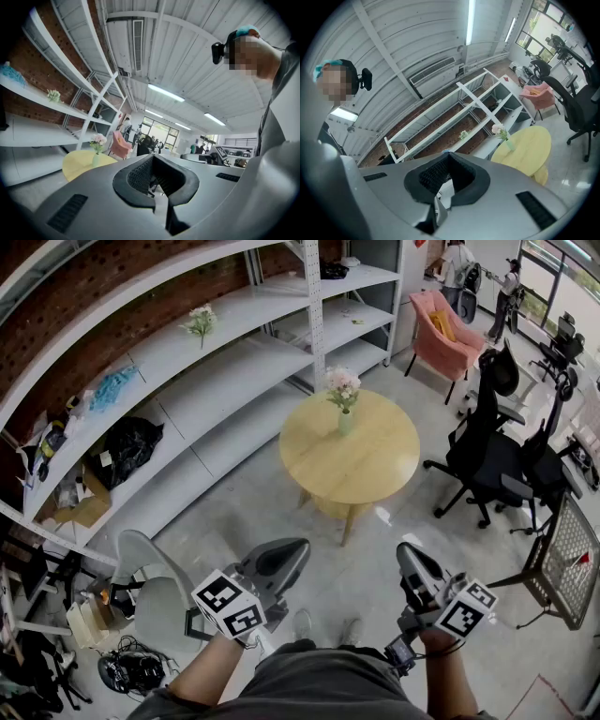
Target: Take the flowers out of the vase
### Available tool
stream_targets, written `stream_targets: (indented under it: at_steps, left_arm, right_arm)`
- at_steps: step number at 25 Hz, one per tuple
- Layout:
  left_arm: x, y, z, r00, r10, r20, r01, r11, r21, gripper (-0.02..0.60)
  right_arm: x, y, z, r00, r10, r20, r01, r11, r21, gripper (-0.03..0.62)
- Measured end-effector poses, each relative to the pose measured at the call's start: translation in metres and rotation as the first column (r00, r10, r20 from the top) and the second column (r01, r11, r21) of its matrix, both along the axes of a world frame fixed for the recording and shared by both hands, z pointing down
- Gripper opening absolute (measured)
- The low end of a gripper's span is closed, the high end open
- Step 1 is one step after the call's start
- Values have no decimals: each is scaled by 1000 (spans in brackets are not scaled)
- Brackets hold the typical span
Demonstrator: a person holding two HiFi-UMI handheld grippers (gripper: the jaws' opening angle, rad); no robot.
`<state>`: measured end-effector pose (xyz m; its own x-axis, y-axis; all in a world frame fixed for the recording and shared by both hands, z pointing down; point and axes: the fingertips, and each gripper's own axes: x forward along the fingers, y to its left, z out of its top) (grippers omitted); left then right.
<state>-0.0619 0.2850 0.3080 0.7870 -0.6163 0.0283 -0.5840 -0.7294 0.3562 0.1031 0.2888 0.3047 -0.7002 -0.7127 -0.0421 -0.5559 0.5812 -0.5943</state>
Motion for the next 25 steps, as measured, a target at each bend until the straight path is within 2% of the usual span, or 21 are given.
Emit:
stream_targets:
  at_steps: [14, 25]
  left_arm:
    - [-13, -9, -2, 1000, -10, -13, 9, 1000, -5, 9]
    - [-63, -29, 4, 999, 32, -25, -32, 999, -2, 8]
  right_arm:
    - [-16, -15, -7, 1000, -3, 18, 2, 1000, 6, 14]
    - [-63, -28, -4, 998, 53, 39, -52, 999, -4, 15]
